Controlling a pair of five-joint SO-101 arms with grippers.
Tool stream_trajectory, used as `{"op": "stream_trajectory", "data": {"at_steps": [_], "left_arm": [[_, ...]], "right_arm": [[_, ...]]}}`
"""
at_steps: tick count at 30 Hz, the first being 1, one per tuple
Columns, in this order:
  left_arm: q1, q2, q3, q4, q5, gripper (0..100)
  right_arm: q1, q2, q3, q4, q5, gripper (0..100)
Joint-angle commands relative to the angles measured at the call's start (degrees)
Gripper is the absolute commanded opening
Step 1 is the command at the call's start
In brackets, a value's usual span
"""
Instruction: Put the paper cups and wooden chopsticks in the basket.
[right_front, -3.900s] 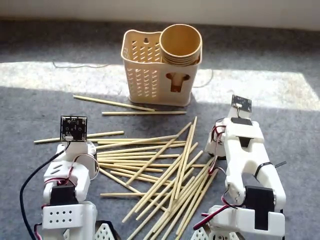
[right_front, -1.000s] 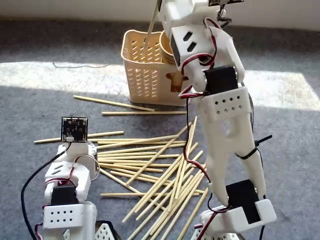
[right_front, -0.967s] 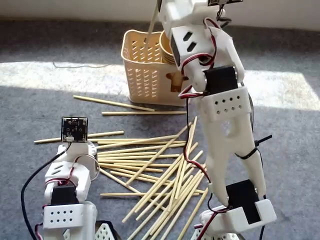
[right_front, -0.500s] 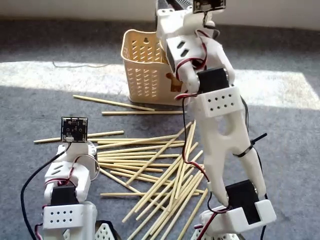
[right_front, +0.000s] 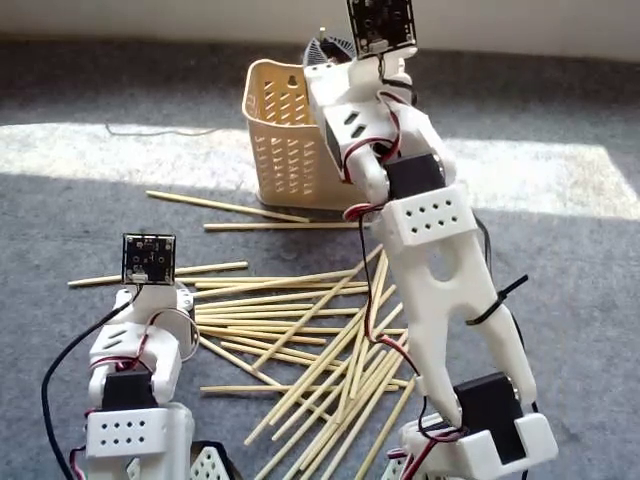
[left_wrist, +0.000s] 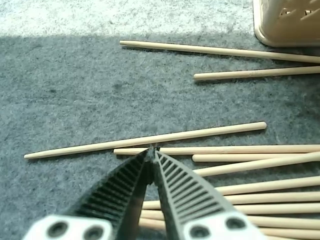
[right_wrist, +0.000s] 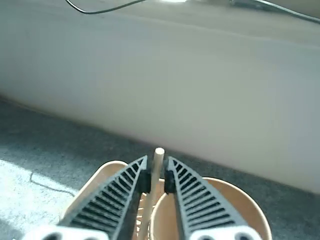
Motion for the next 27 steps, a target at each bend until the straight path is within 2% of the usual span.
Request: {"op": "stream_trajectory", "data": {"at_steps": [1,9,27], "left_arm": [[-0.40,-0.48,-0.40,-1.14,-0.62,1],[-0.40,-0.48,-0.40,-1.14,-0.62,1],[-0.40,-0.48,-0.40,-1.14,-0.62,1]], "right_arm": [[-0.57,-4.35,0.92,-0.04,0.79,16.5],[-0.57,-10.42,1.36,1.89,0.79,15.4],[-0.22,-26.59,1.45,42.42,0.53,14.1]]}}
